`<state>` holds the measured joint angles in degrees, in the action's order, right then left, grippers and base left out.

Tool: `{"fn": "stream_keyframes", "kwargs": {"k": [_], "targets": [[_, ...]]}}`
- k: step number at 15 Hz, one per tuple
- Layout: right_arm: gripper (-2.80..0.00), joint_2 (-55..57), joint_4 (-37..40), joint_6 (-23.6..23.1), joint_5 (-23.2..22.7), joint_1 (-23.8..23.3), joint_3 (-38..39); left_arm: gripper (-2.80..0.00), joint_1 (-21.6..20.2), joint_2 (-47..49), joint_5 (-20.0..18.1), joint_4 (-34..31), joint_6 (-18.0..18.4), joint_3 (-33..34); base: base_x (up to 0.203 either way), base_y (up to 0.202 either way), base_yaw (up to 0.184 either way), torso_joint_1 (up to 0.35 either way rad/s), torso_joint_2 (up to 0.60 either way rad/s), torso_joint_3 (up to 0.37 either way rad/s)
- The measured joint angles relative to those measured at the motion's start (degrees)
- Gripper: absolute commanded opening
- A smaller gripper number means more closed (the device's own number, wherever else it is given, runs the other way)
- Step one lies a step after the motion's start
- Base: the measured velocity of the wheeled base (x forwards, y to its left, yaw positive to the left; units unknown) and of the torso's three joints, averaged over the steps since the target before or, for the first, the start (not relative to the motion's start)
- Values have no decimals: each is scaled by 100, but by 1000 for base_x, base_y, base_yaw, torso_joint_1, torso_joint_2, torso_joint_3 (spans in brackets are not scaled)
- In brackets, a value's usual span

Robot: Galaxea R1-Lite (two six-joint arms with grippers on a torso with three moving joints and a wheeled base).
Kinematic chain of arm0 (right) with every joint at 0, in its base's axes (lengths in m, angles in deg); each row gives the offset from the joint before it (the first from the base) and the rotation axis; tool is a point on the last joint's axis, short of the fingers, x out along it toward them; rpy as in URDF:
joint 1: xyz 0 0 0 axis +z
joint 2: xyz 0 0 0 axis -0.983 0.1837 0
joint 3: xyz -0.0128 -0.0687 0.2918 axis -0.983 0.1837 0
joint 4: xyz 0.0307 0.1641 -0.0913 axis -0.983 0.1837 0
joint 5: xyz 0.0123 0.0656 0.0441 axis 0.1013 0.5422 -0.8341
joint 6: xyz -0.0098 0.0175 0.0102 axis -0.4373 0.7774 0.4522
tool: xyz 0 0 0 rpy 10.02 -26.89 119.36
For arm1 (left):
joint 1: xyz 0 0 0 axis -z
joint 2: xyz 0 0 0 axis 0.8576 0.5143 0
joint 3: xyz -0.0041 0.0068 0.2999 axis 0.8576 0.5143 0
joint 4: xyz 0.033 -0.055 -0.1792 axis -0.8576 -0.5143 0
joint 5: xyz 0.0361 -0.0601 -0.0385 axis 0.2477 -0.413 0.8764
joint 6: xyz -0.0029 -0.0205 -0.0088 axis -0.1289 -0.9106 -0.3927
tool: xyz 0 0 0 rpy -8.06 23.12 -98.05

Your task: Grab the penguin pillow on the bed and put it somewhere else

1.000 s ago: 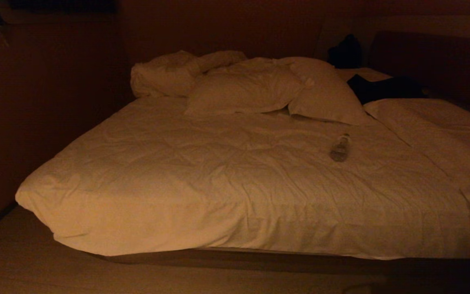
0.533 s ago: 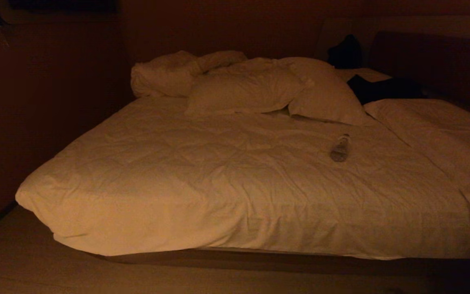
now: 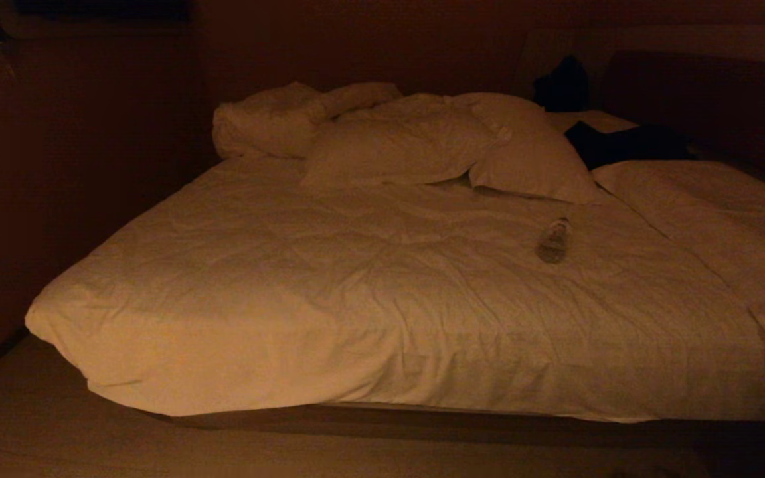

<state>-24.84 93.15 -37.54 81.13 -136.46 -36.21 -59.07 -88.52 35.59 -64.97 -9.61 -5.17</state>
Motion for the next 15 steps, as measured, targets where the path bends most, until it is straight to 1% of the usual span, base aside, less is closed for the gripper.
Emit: {"fn": "stream_keyframes", "kwargs": {"k": [2,4,7,9,11,13,15], "targets": [[-280,49,-202,43,389,-102,117,-280,0,0,2,0,-5,0,0,0,0,0,0,0],[-280,136,-408,-16,690,-305,129,-280,0,0,0,2,-4,0,0,0,0,0,0,0],[-280,451,-655,-48,895,-568,39,-280,0,0,2,0,0,0,0,0,0,0,0,0],[-280,740,-812,-42,870,-822,-51,-280,0,0,5,0,0,0,0,0,0,0,0,0],[-280,1022,-959,-48,741,-1021,-150,-280,0,0,2,0,-5,0,0,0,0,0,0,0],[-280,1244,-1009,-65,523,-1103,-260,-280,-2,0,2,0,-5,0,0,0,0,0,0,0],[-280,1438,-959,-83,200,-1326,-508,-280,-2,0,2,0,-2,0,0,0,0,0,0,0]]}}
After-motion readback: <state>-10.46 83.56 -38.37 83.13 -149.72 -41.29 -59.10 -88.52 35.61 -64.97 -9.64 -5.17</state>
